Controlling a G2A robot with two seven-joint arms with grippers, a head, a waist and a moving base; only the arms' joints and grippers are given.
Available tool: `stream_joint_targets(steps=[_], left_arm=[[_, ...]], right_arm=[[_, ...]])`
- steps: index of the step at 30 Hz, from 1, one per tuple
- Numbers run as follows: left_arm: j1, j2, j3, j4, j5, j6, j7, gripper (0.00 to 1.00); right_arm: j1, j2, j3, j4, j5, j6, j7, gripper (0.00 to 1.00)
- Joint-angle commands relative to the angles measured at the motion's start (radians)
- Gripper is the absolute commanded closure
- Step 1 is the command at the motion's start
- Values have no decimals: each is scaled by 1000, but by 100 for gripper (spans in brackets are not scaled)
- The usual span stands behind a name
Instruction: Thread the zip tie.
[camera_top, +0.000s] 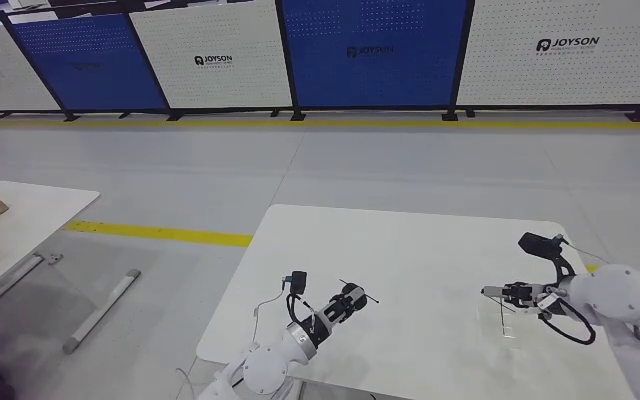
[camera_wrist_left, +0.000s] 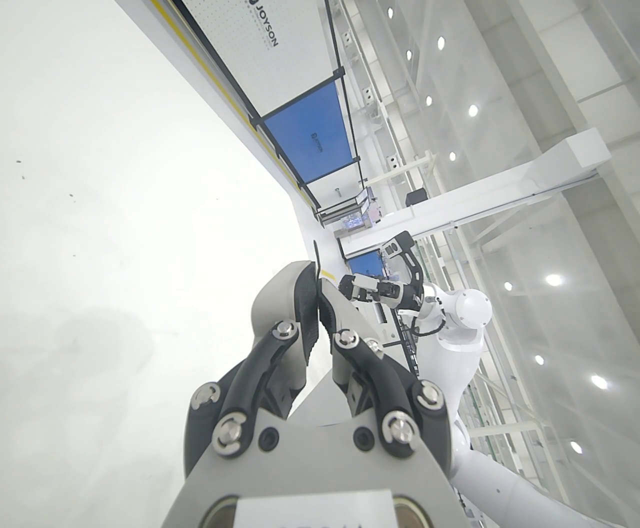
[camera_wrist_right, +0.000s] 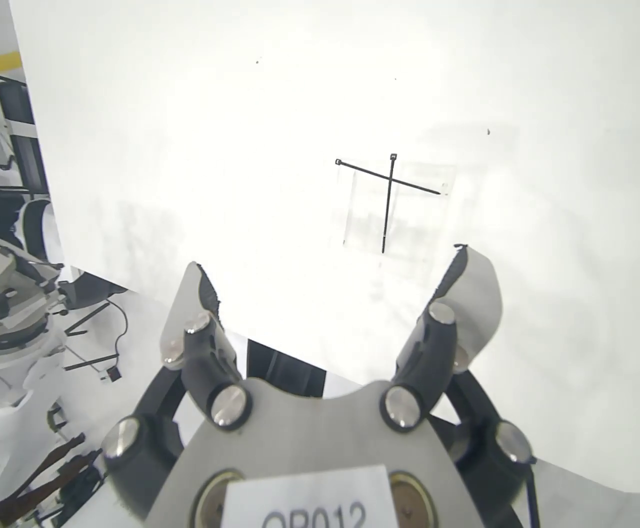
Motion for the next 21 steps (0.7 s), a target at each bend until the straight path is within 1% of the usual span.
stream_joint_targets(steps=[1,8,9,10,12,13,17,21], left_arm=[[0,0,0,0,0,0,0,100],[0,0,0,0,0,0,0,100],[0,0,0,0,0,0,0,100],[0,0,0,0,0,0,0,100],[0,0,0,0,0,0,0,100],[0,0,0,0,0,0,0,100],[0,0,0,0,0,0,0,100],[0,0,0,0,0,0,0,100]], right_arm=[[0,-1,0,1,1,0,0,0],[-2,-1,0,3,6,-4,-5,0],[-9,-2,-2,11,18,-21,-17,0],[-5,-1,-9,22,0,-42,-14,0],[6,-1,-28,28,-24,-53,0,0],[12,-1,-50,36,-35,-55,0,0],[60,0,-120,73,-31,-26,0,0],[60,0,-120,73,-31,-26,0,0]])
